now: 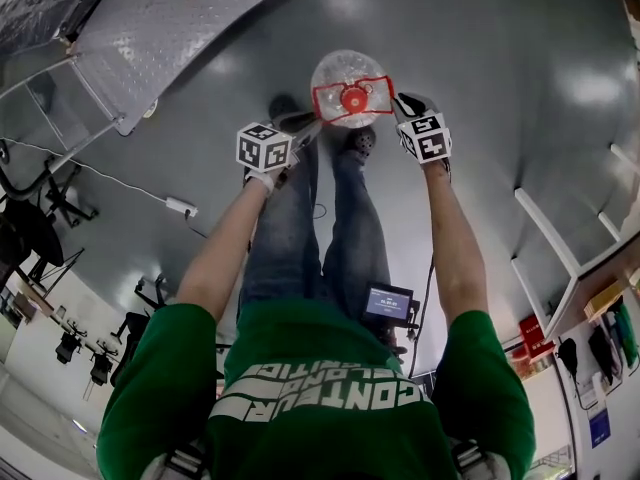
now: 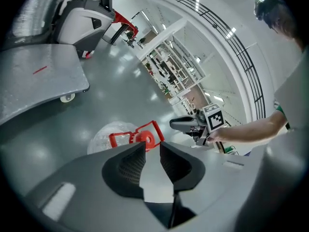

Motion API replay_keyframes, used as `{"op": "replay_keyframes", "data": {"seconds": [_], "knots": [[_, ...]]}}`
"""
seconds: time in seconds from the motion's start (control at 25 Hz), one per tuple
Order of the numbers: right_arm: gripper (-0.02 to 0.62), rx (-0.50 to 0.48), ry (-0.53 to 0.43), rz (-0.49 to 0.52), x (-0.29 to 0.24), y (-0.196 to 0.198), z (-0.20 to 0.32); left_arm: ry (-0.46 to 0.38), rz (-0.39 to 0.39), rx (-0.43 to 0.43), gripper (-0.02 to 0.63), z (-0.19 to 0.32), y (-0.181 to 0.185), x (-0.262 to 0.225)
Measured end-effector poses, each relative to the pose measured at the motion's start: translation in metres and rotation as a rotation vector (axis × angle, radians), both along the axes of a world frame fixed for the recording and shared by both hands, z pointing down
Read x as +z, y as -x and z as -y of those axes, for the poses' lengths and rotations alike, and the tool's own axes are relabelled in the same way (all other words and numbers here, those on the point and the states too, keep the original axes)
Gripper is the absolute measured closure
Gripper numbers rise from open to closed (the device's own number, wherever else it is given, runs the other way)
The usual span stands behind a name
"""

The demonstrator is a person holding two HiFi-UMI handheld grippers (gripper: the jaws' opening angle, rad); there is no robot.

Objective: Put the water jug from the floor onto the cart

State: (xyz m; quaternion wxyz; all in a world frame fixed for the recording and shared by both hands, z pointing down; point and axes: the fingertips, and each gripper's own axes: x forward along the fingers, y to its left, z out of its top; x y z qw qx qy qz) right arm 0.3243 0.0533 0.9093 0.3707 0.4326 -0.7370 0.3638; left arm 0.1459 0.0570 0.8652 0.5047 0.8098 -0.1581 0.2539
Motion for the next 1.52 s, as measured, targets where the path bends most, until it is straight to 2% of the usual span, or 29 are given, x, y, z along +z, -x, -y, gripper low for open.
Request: {"op": "replay_keyframes", "data": {"seconds": [0.2, 0.4, 0.56, 1.04, 1.28, 1.52], "knots": [[0.485, 0.049, 0.070, -0.002, 0.024, -0.002, -0.006, 0.044, 0.030, 0.005, 0.476, -0.001, 0.003, 0.031], [0.463, 0.082, 0.130, 0.003, 0.046, 0.000, -0.015, 0.096, 0.099, 0.040, 0.420, -0.008, 0.014, 0.068], [0.462, 0.107, 0.149, -0.002, 0.061, 0.001, -0.014, 0.130, 0.133, 0.022, 0.413, -0.004, 0.023, 0.089], [0.462, 0.151, 0.186, 0.013, 0.084, 0.010, -0.015, 0.179, 0.093, -0.020, 0.406, 0.006, 0.003, 0.106], [0.462, 0.161, 0.200, 0.034, 0.090, 0.007, -0.014, 0.249, 0.056, -0.054, 0.420, 0.000, -0.012, 0.119], [0.462, 0.159, 0.226, 0.029, 0.103, 0.006, -0.010, 0.270, 0.051, -0.037, 0.436, -0.005, -0.021, 0.127]]}}
